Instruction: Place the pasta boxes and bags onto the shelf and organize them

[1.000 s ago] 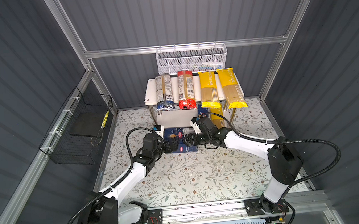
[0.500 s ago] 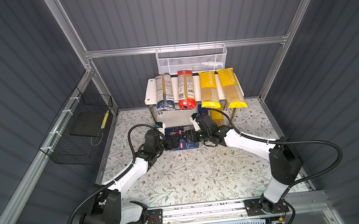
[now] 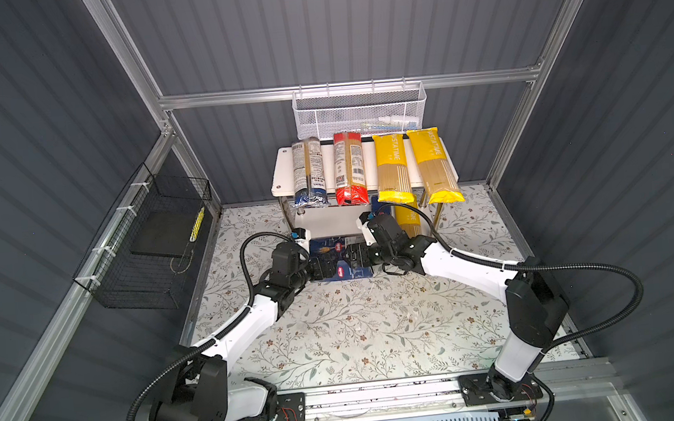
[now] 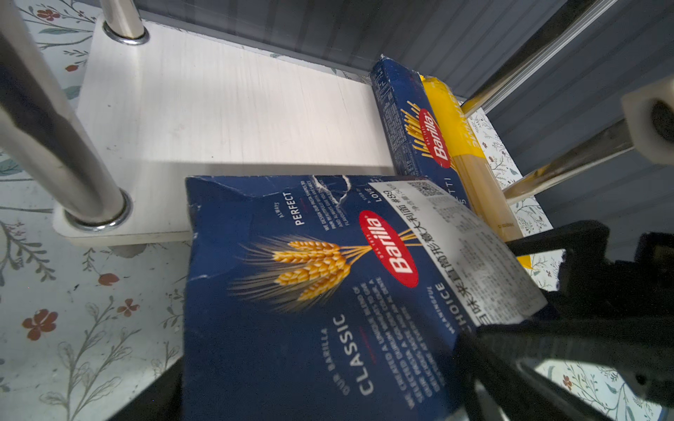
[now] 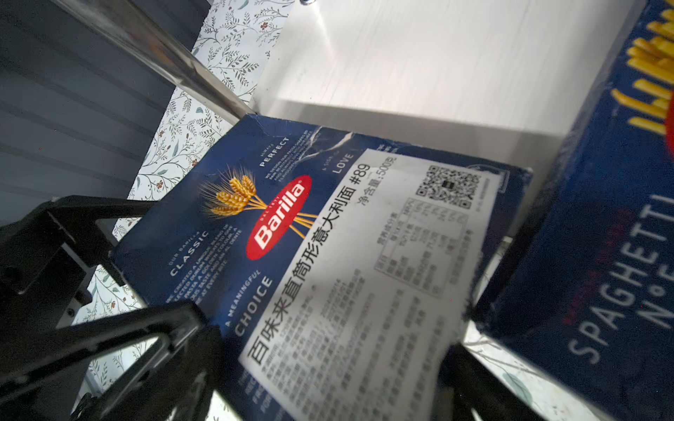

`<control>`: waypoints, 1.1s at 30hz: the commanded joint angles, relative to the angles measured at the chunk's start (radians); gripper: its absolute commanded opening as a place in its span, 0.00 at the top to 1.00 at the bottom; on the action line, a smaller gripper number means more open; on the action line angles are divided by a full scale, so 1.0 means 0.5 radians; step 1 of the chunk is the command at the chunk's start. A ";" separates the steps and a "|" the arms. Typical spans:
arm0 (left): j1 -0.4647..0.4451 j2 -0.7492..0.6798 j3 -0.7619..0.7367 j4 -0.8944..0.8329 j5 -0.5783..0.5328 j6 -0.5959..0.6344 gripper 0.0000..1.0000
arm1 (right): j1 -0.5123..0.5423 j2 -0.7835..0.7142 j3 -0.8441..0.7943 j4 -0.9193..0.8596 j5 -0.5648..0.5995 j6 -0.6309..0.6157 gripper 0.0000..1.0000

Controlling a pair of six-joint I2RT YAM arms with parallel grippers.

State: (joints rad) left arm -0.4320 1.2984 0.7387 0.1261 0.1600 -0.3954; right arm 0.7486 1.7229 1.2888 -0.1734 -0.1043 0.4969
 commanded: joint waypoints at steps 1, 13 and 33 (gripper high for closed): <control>-0.126 -0.077 0.206 0.428 0.514 0.108 0.01 | 0.116 -0.071 0.189 0.643 -0.357 -0.139 0.12; -0.127 -0.171 0.180 0.380 0.471 0.119 0.01 | 0.169 -0.091 0.220 0.654 -0.317 -0.166 0.12; -0.124 0.268 0.332 0.450 0.130 0.470 0.01 | 0.067 0.184 0.249 0.752 -0.201 -0.202 0.11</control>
State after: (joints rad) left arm -0.4305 1.4147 0.8150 0.2237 0.0696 -0.2436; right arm 0.7254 1.8214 1.3430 -0.0158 0.0006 0.4080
